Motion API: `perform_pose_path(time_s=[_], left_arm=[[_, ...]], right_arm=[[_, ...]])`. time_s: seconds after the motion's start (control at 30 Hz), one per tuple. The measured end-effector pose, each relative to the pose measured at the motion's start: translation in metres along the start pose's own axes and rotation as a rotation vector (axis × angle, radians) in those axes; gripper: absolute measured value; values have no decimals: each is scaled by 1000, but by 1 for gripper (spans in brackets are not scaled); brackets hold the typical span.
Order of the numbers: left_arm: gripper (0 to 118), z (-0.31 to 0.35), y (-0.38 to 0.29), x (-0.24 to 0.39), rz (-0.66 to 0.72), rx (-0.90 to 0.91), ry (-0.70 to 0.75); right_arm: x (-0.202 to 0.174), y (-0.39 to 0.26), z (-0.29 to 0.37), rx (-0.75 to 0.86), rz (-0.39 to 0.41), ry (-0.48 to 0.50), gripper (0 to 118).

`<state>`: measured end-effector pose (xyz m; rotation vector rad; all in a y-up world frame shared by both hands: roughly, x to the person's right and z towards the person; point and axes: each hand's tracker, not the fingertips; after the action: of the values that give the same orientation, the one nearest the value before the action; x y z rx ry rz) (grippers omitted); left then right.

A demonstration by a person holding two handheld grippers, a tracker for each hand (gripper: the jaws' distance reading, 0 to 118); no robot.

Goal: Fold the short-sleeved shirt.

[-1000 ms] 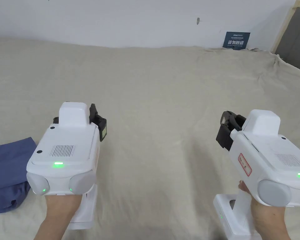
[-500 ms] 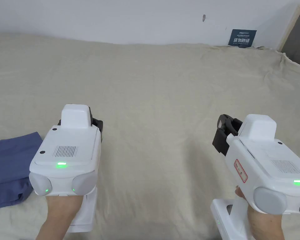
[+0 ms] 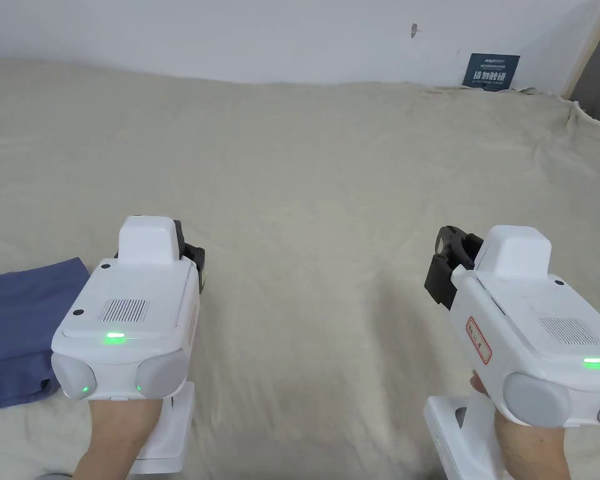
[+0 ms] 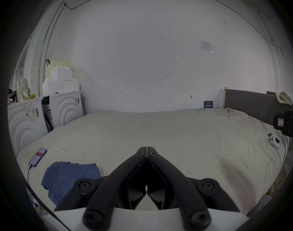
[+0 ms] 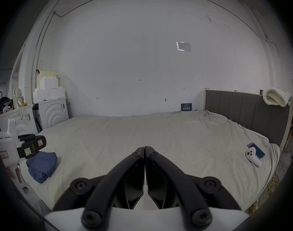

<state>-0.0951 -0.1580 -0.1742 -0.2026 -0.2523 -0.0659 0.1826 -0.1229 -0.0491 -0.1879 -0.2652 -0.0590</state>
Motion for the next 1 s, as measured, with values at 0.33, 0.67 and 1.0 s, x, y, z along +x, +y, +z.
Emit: perform_pose_path(time_s=[0.33, 0.67, 1.0], left_arm=[[0, 2, 3, 0, -11, 9, 1], [0, 4, 0, 3, -22, 1, -3], [0, 4, 3, 3, -22, 3, -6]], right_arm=[[2, 0, 1, 3, 4, 0, 0], [3, -2, 3, 2, 3, 3, 0], [1, 0, 5, 10, 5, 8, 0]])
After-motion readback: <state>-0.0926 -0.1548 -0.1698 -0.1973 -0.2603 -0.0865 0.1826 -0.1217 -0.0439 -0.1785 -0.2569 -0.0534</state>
